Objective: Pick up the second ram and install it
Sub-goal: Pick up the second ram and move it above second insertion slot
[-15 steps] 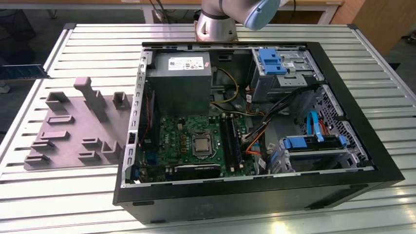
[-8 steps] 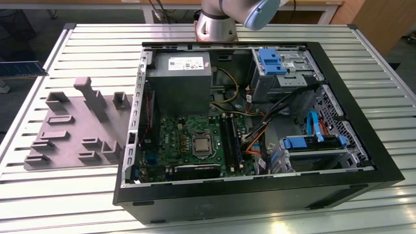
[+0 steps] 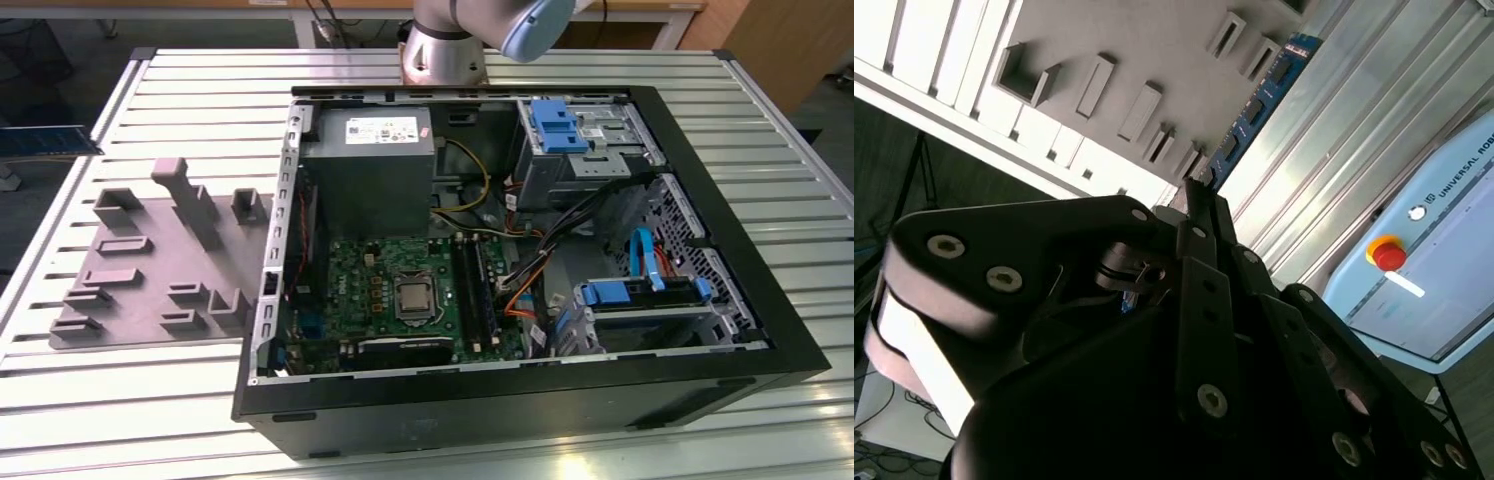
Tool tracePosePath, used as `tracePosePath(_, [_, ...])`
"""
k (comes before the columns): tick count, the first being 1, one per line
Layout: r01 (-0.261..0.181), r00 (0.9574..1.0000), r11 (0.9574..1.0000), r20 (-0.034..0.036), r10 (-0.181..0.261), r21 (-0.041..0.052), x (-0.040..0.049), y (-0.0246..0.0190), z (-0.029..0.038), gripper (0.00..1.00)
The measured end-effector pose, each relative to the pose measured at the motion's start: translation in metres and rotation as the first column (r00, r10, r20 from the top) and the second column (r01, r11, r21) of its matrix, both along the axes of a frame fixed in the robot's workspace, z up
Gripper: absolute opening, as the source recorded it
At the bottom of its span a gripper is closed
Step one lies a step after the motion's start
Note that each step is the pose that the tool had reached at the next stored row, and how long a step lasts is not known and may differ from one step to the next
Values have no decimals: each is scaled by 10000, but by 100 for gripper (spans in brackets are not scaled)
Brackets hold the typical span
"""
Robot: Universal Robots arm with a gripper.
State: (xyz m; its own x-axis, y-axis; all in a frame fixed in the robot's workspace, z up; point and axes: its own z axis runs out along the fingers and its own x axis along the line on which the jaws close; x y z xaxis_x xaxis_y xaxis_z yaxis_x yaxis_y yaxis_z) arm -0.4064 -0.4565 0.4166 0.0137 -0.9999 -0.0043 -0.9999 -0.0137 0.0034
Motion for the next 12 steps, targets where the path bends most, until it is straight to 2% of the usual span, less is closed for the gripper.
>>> tracePosePath(12, [0, 10000, 10000, 1, 0, 1, 87, 0, -1, 14])
